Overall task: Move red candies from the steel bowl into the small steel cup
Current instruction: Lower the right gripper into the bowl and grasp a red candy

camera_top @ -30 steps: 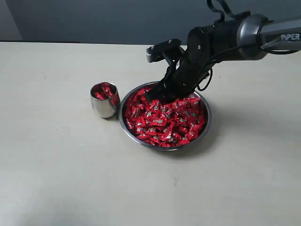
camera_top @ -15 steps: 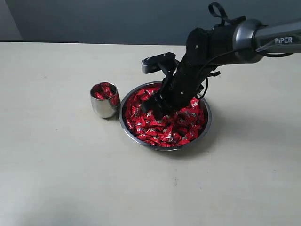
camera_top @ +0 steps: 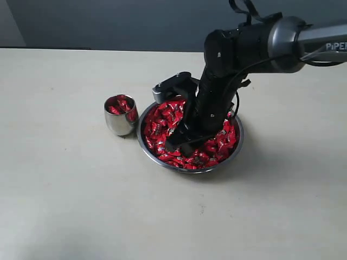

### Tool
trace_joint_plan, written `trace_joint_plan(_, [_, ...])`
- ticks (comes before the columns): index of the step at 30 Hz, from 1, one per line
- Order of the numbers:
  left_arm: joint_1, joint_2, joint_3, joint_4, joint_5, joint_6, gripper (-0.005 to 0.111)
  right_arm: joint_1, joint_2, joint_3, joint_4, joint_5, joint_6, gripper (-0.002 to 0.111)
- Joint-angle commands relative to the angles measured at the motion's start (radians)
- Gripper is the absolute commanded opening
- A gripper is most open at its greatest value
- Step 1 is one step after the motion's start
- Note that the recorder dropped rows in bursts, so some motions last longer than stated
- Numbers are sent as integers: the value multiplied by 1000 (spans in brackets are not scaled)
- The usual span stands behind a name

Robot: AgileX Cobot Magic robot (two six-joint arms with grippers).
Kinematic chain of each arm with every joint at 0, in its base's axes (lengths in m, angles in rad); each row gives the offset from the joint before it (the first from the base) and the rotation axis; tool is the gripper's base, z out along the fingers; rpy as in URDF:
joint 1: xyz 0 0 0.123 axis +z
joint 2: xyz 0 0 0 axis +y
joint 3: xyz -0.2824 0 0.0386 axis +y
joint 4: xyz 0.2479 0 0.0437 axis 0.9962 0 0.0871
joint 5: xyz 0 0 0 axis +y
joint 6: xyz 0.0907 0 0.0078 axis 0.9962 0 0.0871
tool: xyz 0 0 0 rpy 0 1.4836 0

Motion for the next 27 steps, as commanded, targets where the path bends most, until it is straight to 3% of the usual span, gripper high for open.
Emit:
trace_joint_plan(1, [-5,-5,-8,2,-5,-1,0,-1,-48,62,-52,-42,32,63])
trace_joint_plan(7, [-5,-5,-8,2,-5,-1,0,-1,-50,123,-34,-154,32,63])
trace_joint_plan(15, [-5,-5,-8,2,-5,-1,0,-1,-25,123,3,-170,32,35])
trace_joint_plan(23, [-5,-5,-8,2,-5,-1,0,-1,9,123,3,-170,32,29])
trace_joint_plan(27, [-5,-5,-8,2,-5,-1,0,-1,-9,123,0,-175,32,-1])
